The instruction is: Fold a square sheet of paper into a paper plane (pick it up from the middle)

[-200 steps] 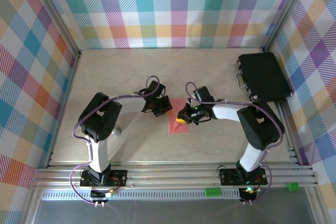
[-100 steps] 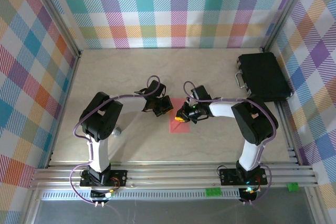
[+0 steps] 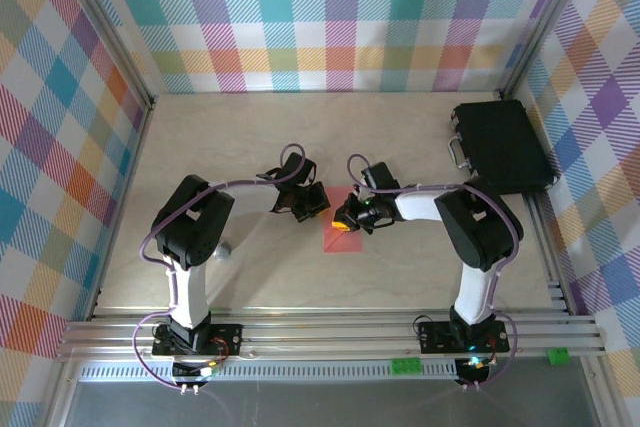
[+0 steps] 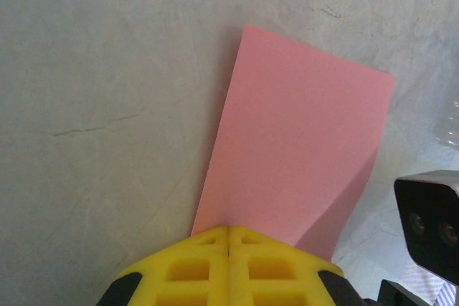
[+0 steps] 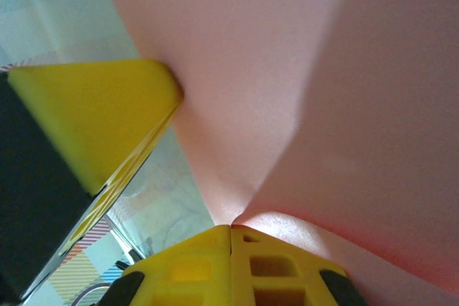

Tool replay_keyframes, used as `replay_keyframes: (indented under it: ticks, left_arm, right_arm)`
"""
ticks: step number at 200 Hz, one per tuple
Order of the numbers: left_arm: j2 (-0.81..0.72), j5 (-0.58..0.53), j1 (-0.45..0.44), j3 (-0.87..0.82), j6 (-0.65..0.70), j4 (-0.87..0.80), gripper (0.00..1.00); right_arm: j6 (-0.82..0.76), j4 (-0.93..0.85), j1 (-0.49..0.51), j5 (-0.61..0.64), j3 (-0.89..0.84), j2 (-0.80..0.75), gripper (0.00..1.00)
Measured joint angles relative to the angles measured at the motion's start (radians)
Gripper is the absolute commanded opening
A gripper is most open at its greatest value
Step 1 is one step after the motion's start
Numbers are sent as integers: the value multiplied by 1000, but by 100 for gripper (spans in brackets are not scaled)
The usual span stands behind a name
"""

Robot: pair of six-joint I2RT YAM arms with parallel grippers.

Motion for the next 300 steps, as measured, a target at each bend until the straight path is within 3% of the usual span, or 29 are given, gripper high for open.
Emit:
replay_keyframes:
  ticks: [300]
  left_arm:
    - [2,3,0,2,0,0,4]
  right_arm:
    - [-7,44,0,-22,0,22,1]
